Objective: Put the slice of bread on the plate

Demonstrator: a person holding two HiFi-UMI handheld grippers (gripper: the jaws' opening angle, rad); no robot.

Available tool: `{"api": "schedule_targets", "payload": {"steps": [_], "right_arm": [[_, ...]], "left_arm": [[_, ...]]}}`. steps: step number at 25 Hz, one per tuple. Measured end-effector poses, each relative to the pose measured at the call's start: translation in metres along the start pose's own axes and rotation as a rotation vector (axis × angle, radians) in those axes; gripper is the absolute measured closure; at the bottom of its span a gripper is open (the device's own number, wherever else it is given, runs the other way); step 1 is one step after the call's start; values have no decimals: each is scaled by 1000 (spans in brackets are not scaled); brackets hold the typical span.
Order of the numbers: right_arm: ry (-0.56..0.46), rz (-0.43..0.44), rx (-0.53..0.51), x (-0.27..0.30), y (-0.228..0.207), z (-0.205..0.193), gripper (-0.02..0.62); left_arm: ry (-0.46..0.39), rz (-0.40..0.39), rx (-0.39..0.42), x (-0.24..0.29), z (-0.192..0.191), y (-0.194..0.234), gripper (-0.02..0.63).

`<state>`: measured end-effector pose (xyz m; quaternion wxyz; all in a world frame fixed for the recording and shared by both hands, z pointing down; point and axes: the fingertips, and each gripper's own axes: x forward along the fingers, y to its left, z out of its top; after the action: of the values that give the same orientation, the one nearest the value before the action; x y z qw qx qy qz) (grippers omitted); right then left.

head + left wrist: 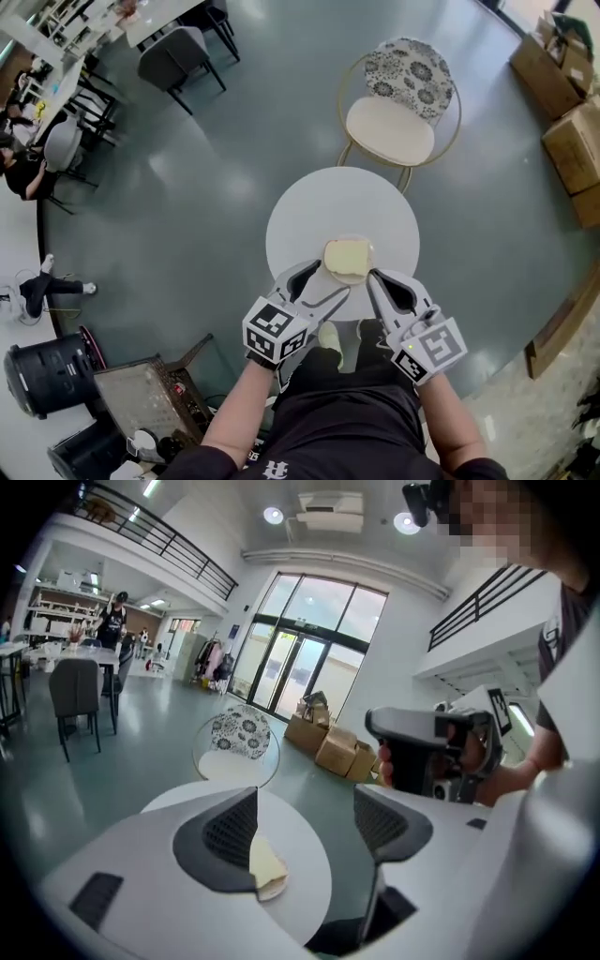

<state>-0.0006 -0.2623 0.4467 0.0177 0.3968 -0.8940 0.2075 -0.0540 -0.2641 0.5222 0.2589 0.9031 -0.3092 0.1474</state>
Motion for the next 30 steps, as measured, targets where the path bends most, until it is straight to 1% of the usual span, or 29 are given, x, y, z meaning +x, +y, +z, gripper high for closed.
{"api": "schedule_targets", "payload": {"steps": [4, 5, 7, 9, 10, 11, 13, 15, 17, 20, 26, 30], "right_arm": [[-36, -3, -31, -6, 14, 27, 594], [-46, -7, -39, -9, 18, 34, 594], [-65, -19, -54, -15, 26, 48, 593], [-86, -31, -72, -22, 34, 64, 594], [-97, -34, -83, -26, 38, 72, 594], [-108, -34, -93, -29, 42, 80, 594], [-130, -30, -114, -34, 52, 95, 594], [-147, -20, -137, -36, 63, 106, 594], [-164, -9, -154, -39, 77, 114, 594], [-186, 3, -170, -45, 92, 121, 593], [-200, 13, -182, -53, 109, 125, 594], [-200, 12, -200, -57, 113, 129, 594]], "left_arm": [[-78, -18, 44, -24, 42, -28, 284], [-101, -25, 42, -31, 51, -34, 292], [-161, -44, 12, -47, 70, -45, 323], [-232, -47, -11, -64, 91, -55, 374], [-268, -37, -8, -73, 101, -60, 415], [-301, -21, 3, -81, 111, -64, 454], [-356, 18, 39, -95, 131, -73, 554], [-386, 56, 91, -106, 145, -82, 600], [-404, 79, 136, -114, 155, -95, 600], [-440, 95, 167, -122, 165, -111, 600], [-494, 121, 177, -139, 173, -121, 601], [-500, 124, 179, -142, 176, -125, 600]]}}
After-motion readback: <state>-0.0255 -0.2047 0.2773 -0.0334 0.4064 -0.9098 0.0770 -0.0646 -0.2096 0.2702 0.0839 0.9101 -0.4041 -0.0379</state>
